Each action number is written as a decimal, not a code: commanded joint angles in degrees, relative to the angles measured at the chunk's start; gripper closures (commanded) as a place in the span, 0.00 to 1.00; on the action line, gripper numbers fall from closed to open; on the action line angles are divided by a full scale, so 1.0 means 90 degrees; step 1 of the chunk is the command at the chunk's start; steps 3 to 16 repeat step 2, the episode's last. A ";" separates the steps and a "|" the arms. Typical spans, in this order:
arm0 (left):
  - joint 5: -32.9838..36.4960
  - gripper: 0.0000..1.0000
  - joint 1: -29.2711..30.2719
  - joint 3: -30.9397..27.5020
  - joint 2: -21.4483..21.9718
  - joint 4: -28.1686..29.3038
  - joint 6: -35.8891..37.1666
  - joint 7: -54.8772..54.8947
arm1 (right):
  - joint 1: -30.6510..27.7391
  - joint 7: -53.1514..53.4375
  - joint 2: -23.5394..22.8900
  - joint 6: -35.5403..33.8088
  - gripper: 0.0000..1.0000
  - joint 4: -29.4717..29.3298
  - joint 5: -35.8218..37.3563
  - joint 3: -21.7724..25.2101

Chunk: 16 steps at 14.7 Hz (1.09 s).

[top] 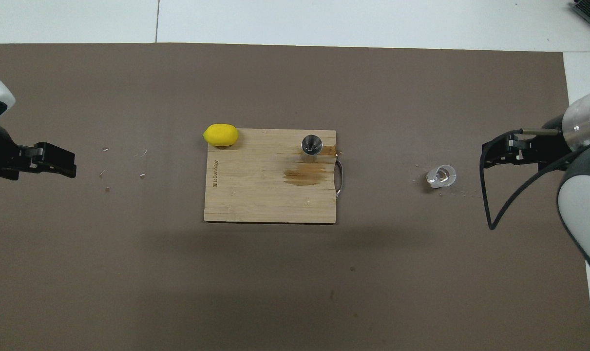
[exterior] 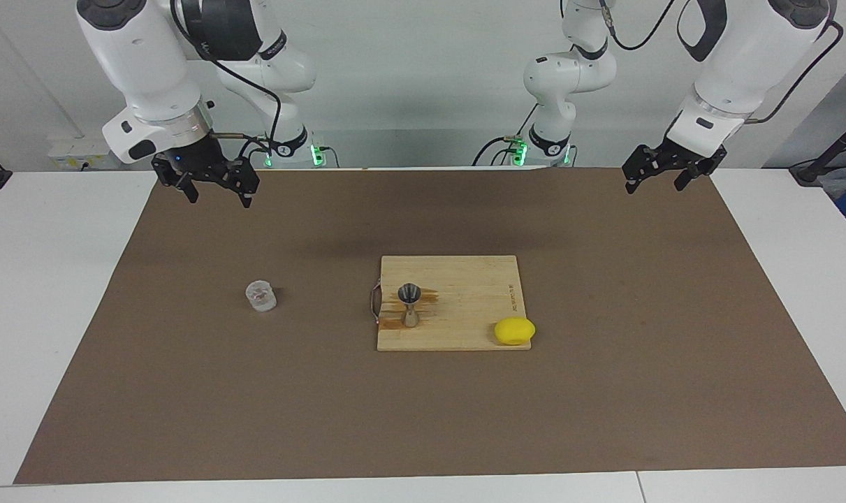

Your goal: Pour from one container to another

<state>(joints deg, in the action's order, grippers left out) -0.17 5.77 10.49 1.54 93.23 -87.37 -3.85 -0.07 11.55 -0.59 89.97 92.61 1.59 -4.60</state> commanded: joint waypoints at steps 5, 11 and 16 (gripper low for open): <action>-0.0079 0.00 0.0072 0.0016 0.0141 0.0158 -0.0038 0.0037 | -0.0080 -0.0141 0.0182 0.0023 0.00 0.0208 0.0009 -0.0036; -0.0079 0.00 0.0072 0.0016 0.0141 0.0158 -0.0038 0.0037 | -0.0080 -0.0141 0.0182 0.0023 0.00 0.0208 0.0009 -0.0036; -0.0079 0.00 0.0072 0.0016 0.0141 0.0158 -0.0038 0.0037 | -0.0080 -0.0141 0.0182 0.0023 0.00 0.0208 0.0009 -0.0036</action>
